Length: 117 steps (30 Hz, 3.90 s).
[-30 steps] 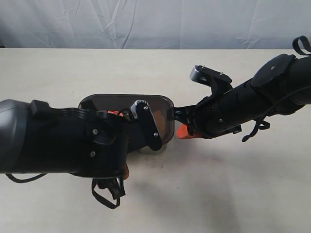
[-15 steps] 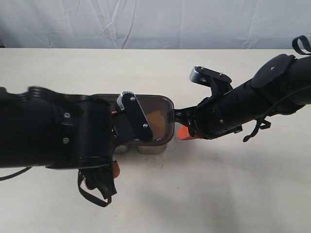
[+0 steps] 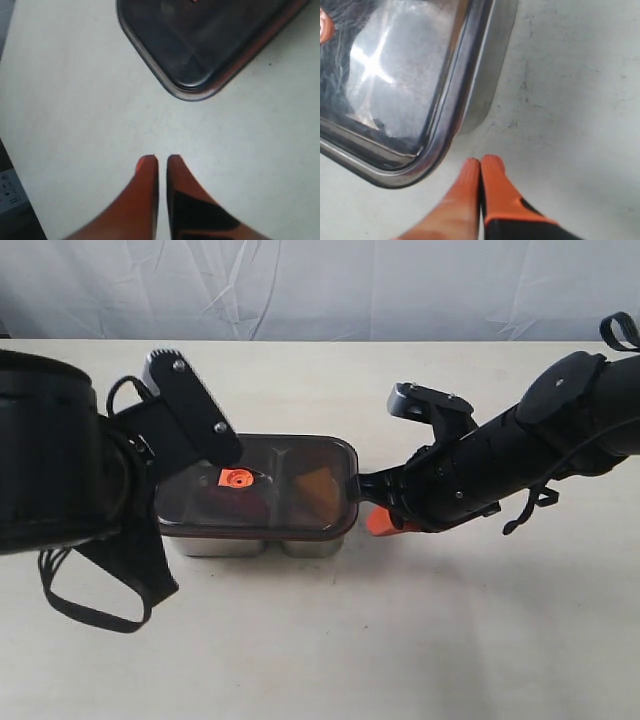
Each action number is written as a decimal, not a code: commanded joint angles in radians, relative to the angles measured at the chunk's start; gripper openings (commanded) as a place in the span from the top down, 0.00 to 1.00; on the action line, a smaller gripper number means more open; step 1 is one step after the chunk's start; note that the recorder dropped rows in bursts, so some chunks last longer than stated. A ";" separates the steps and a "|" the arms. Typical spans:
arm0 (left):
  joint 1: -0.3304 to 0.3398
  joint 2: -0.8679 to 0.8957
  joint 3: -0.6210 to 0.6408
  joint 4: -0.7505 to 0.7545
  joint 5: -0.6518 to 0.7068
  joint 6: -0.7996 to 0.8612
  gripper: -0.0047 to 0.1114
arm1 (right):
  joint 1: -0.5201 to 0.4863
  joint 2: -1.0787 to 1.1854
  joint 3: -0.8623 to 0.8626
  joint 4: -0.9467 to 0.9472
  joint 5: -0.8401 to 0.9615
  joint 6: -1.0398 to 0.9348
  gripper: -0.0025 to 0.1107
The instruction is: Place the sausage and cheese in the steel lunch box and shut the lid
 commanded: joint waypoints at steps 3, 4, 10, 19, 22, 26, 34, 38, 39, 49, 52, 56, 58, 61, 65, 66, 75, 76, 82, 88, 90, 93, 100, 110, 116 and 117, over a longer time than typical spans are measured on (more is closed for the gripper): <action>0.074 -0.033 -0.003 -0.031 0.008 -0.069 0.96 | -0.004 -0.040 -0.005 -0.076 0.006 0.007 0.98; 0.103 -0.033 0.002 -0.089 0.008 -0.056 0.96 | -0.004 -0.054 -0.005 -0.096 0.001 0.019 0.98; 0.269 -0.033 0.041 -0.490 -0.186 0.238 0.96 | -0.004 -0.152 -0.005 -0.245 -0.046 0.142 0.98; 0.485 0.057 0.041 -0.655 -0.256 0.412 0.96 | -0.004 -0.217 -0.005 -0.285 -0.034 0.180 0.98; 0.515 0.105 0.041 -0.679 -0.298 0.432 0.96 | -0.004 -0.217 -0.005 -0.286 -0.034 0.180 0.98; 0.522 0.162 0.041 -0.721 -0.352 0.445 0.96 | -0.004 -0.217 -0.005 -0.286 -0.034 0.180 0.98; 0.522 0.209 0.035 -0.774 -0.412 0.476 0.96 | -0.004 -0.217 -0.005 -0.300 -0.036 0.182 0.98; 0.522 0.211 0.021 -0.776 -0.451 0.476 0.96 | -0.004 -0.217 -0.005 -0.300 -0.036 0.182 0.98; 0.522 0.211 0.017 -0.776 -0.460 0.476 0.96 | -0.004 -0.217 -0.005 -0.300 -0.036 0.182 0.98; 0.522 0.258 -0.009 -0.776 -0.477 0.476 0.96 | -0.004 -0.217 -0.005 -0.300 -0.036 0.185 0.98; 0.522 0.256 -0.017 -0.777 -0.490 0.476 0.96 | -0.004 -0.217 -0.005 -0.305 -0.036 0.184 0.98; 0.522 0.256 -0.022 -0.777 -0.536 0.476 0.96 | -0.004 -0.217 -0.005 -0.305 -0.036 0.184 0.98; 0.522 0.256 -0.024 -0.777 -0.552 0.476 0.96 | -0.004 -0.217 -0.005 -0.305 -0.036 0.184 0.98; 0.522 0.258 -0.024 -0.777 -0.545 0.476 0.96 | -0.004 -0.217 -0.005 -0.305 -0.036 0.184 0.98; 0.522 0.258 -0.029 -0.777 -0.504 0.476 0.96 | -0.004 -0.217 -0.005 -0.305 -0.031 0.185 0.98; 0.522 0.256 -0.039 -0.777 -0.468 0.476 0.96 | -0.004 -0.217 -0.005 -0.305 -0.028 0.185 0.98; 0.562 0.108 -0.060 -0.746 -0.563 0.476 0.96 | -0.004 -0.217 -0.031 -0.238 -0.124 0.184 0.98; 0.578 0.108 -0.060 -0.746 -0.573 0.476 0.96 | -0.004 -0.217 -0.047 -0.233 -0.129 0.184 0.98; 0.708 0.148 -0.060 -0.798 -0.629 0.481 0.96 | -0.004 -0.150 -0.176 -0.219 -0.098 0.184 0.98; 0.727 0.188 -0.060 -0.910 -0.674 0.590 0.96 | 0.006 -0.041 -0.225 -0.177 -0.038 0.178 0.98; 0.727 0.201 -0.060 -0.941 -0.679 0.624 0.96 | 0.018 -0.015 -0.227 -0.172 -0.033 0.178 0.98; 0.727 0.228 -0.060 -0.961 -0.683 0.649 0.96 | 0.045 0.007 -0.227 -0.170 -0.037 0.178 0.98; 0.727 0.282 -0.060 -0.965 -0.693 0.649 0.96 | 0.086 0.024 -0.227 -0.170 -0.064 0.178 0.98; 0.727 0.338 -0.060 -0.967 -0.689 0.655 0.96 | 0.086 0.142 -0.227 -0.173 -0.058 0.178 0.98; 0.727 0.350 -0.060 -0.970 -0.683 0.655 0.96 | 0.086 0.203 -0.227 -0.173 -0.055 0.178 0.98; 0.727 0.350 -0.060 -0.970 -0.683 0.655 0.96 | 0.086 0.208 -0.227 -0.171 -0.055 0.178 0.98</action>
